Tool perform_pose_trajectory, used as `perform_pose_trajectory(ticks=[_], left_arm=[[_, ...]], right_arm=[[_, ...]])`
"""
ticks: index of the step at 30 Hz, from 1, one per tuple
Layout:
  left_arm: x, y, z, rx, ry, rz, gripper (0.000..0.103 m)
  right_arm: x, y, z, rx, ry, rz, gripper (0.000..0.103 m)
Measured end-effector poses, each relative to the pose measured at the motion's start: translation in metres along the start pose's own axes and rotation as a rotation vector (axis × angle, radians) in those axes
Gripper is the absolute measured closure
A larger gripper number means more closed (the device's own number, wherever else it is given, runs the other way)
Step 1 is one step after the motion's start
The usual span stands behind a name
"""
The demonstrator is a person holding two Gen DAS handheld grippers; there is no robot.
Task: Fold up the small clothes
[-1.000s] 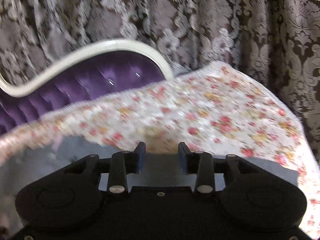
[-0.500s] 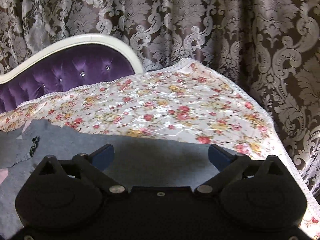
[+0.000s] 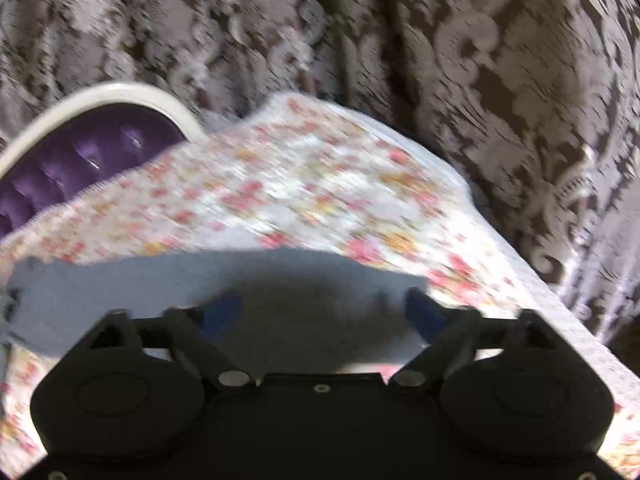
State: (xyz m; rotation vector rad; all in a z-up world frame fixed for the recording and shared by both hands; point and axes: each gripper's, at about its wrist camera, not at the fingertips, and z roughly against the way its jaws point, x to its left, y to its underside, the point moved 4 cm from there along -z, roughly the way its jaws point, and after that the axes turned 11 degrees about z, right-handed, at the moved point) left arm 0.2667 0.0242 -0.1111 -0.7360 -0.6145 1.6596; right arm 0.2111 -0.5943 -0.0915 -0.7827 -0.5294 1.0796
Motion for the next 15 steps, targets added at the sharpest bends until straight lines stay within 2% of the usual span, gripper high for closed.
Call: perform_pose_trajectory(ticks=[4,11,13,15], left_arm=[[0.0,0.0,0.0,0.0,0.0,0.0,0.0],[0.0,0.0,0.0,0.0,0.0,0.0,0.0],[0.0,0.0,0.0,0.0,0.0,0.0,0.0],[0.0,0.0,0.0,0.0,0.0,0.0,0.0]], right_arm=[[-0.024,0.016,-0.009,0.049,0.025,-0.059,0.02],[-0.042,0.033,-0.032,0.086,-0.04,-0.211,0.017],[-0.043,0.035,-0.035,0.077,-0.084,-0.249,0.018],[-0.043,0.035,-0.034,0.053,-0.124,-0.281,0.036]])
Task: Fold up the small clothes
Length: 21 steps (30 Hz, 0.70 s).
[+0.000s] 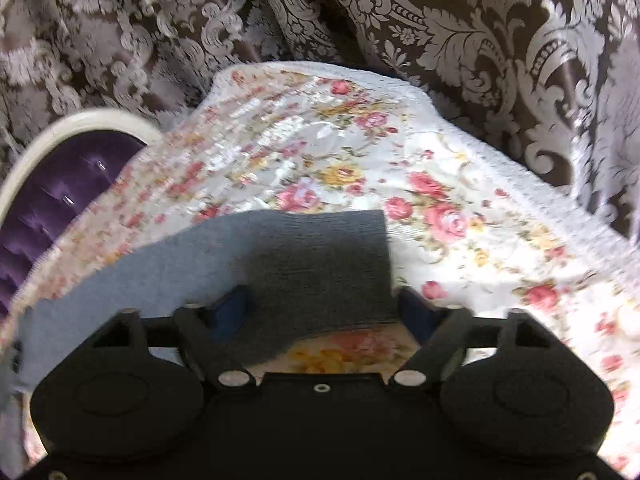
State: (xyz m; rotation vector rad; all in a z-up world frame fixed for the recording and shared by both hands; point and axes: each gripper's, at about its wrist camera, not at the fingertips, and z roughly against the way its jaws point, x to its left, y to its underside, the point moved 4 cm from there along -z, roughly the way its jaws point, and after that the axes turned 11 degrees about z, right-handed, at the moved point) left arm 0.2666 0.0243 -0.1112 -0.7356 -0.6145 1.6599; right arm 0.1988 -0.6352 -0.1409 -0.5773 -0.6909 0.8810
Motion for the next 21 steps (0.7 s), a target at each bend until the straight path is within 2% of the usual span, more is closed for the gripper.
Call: perform_pose_trajectory(ticks=[1,2,5,8,13,17,21], left_arm=[[0.0,0.0,0.0,0.0,0.0,0.0,0.0],[0.0,0.0,0.0,0.0,0.0,0.0,0.0],[0.0,0.0,0.0,0.0,0.0,0.0,0.0],[0.0,0.0,0.0,0.0,0.0,0.0,0.0],[0.0,0.0,0.0,0.0,0.0,0.0,0.0],[0.0,0.0,0.0,0.001,0.0,0.001,0.0],[0.0,-0.001,0.0,0.001,0.001,0.002,0.0]], right_arm=[[0.0,-0.001,0.002,-0.013,-0.034,-0.015,0.043],[0.001,-0.002,0.003,-0.017,-0.064,-0.032,0.057],[0.009,-0.009,0.012,-0.017,-0.025,0.001,0.085],[0.026,-0.024,0.027,-0.051,-0.014,0.064,0.085],[0.078,-0.058,0.052,-0.114,-0.081,0.153,0.085],[0.156,-0.082,0.072,-0.17,-0.199,0.266,0.085],[0.256,-0.095,0.084,-0.202,-0.365,0.355,0.085]])
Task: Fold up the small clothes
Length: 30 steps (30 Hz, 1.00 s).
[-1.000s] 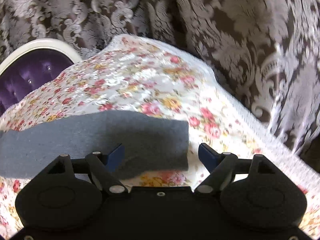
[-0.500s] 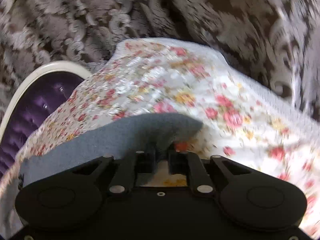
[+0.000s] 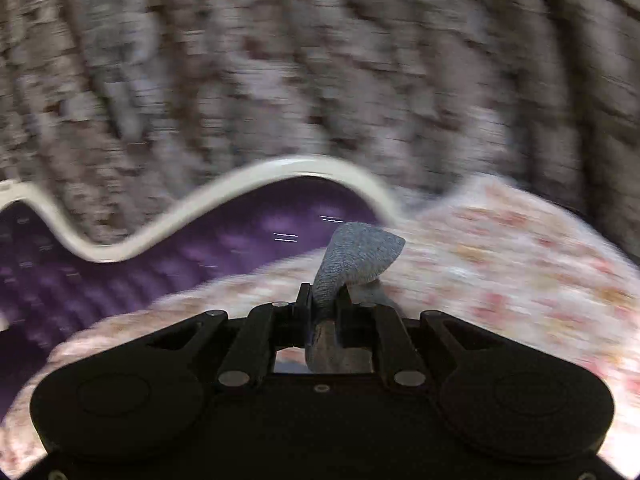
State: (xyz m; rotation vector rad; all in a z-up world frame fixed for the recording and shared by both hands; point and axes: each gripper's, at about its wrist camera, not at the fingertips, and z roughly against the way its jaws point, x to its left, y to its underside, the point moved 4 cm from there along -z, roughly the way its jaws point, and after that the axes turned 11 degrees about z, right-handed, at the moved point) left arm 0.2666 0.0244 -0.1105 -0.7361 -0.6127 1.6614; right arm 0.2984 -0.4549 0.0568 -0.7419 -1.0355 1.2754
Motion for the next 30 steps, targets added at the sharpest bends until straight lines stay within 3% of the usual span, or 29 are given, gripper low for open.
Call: perform_pose_trajectory(ticks=[4,7,11,15,19,21,22,27,30], left_arm=[[0.0,0.0,0.0,0.001,0.002,0.001,0.0],[0.0,0.0,0.0,0.002,0.005,0.003,0.0],[0.0,0.0,0.001,0.005,0.006,0.004,0.0],[0.0,0.0,0.0,0.004,0.01,0.008,0.0],[0.0,0.0,0.0,0.007,0.01,0.005,0.0],[-0.001,-0.001,0.0,0.012,0.011,-0.001,0.0],[-0.001,-0.002,0.0,0.016,0.012,-0.004,0.0],[-0.004,-0.007,0.0,0.036,0.013,-0.035,0.002],[-0.006,-0.012,0.005,0.051,0.028,-0.05,0.013]], right_arm=[[0.09,-0.02,-0.042,-0.013,-0.175,0.05,0.085],[0.156,-0.015,-0.077,0.026,-0.286,0.081,0.085],[0.239,0.021,-0.122,0.127,-0.379,0.163,0.085],[0.295,0.071,-0.154,0.233,-0.424,0.243,0.085],[0.31,0.111,-0.165,0.275,-0.457,0.232,0.075],[0.306,0.123,-0.157,0.278,-0.446,0.204,0.052],[0.304,0.128,-0.153,0.276,-0.437,0.196,0.047],[0.269,0.141,-0.125,0.255,-0.28,0.204,0.045],[0.252,0.15,-0.107,0.246,-0.181,0.217,0.042]])
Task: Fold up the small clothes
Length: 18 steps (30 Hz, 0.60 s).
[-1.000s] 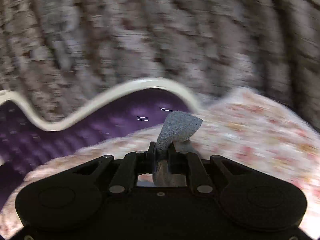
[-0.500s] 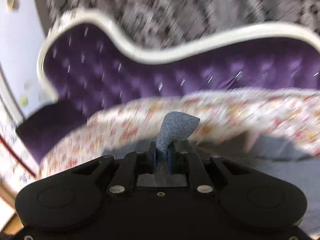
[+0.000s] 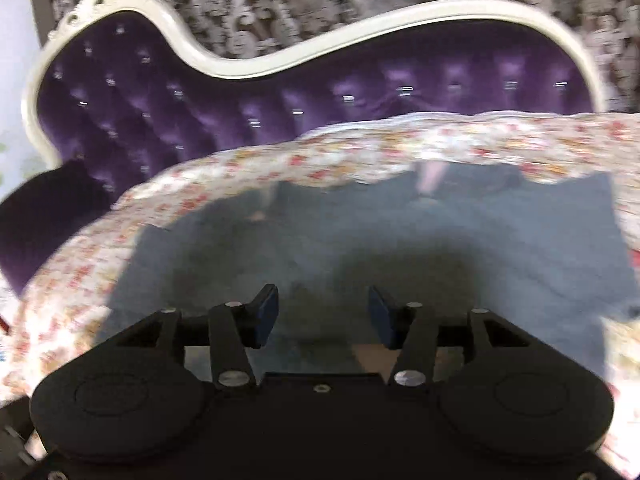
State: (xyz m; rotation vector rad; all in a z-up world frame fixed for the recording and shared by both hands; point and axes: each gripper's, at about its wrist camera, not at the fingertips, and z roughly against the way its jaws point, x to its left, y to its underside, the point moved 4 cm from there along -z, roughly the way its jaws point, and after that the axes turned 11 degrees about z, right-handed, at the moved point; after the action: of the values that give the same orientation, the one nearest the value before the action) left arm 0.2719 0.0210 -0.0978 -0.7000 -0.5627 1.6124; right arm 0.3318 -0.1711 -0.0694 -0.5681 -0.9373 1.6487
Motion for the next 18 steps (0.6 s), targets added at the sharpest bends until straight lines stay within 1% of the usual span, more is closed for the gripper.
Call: perform_pose_trajectory(ticks=[3,5,7,8,9,10,11,12,14,15,18], left_arm=[[-0.002,-0.012,0.012,-0.01,0.019,0.017,0.013],[-0.003,-0.026,0.019,-0.03,0.04,0.022,0.013],[-0.006,-0.045,0.022,-0.042,0.061,0.022,0.013],[-0.007,-0.056,0.02,-0.038,0.083,0.019,0.013],[-0.008,-0.067,0.016,-0.029,0.103,0.023,0.013],[-0.009,-0.078,0.012,-0.019,0.124,0.034,0.013],[-0.009,-0.087,0.007,-0.01,0.147,0.051,0.013],[-0.009,-0.098,0.0,0.005,0.174,0.074,0.013],[-0.01,-0.114,-0.017,0.047,0.222,0.12,0.014],[-0.01,-0.123,-0.027,0.069,0.233,0.143,0.015],[-0.009,-0.134,-0.055,0.116,0.238,0.184,0.015]], right_arm=[[-0.002,0.018,0.011,0.021,0.075,0.021,0.039],[0.0,0.029,0.01,0.054,0.095,0.033,0.038],[0.008,0.036,0.011,0.044,0.117,0.095,0.034],[0.011,0.037,0.01,0.045,0.124,0.116,0.031],[0.015,0.037,0.008,0.047,0.124,0.135,0.025],[0.018,0.037,0.006,0.054,0.12,0.154,0.022],[0.021,0.038,0.003,0.06,0.113,0.173,0.014],[0.023,0.038,0.001,0.065,0.108,0.19,0.009],[0.026,0.038,-0.001,0.073,0.106,0.208,0.006],[0.025,0.039,-0.001,0.073,0.101,0.204,0.005],[0.021,0.043,-0.001,0.062,0.084,0.187,0.004]])
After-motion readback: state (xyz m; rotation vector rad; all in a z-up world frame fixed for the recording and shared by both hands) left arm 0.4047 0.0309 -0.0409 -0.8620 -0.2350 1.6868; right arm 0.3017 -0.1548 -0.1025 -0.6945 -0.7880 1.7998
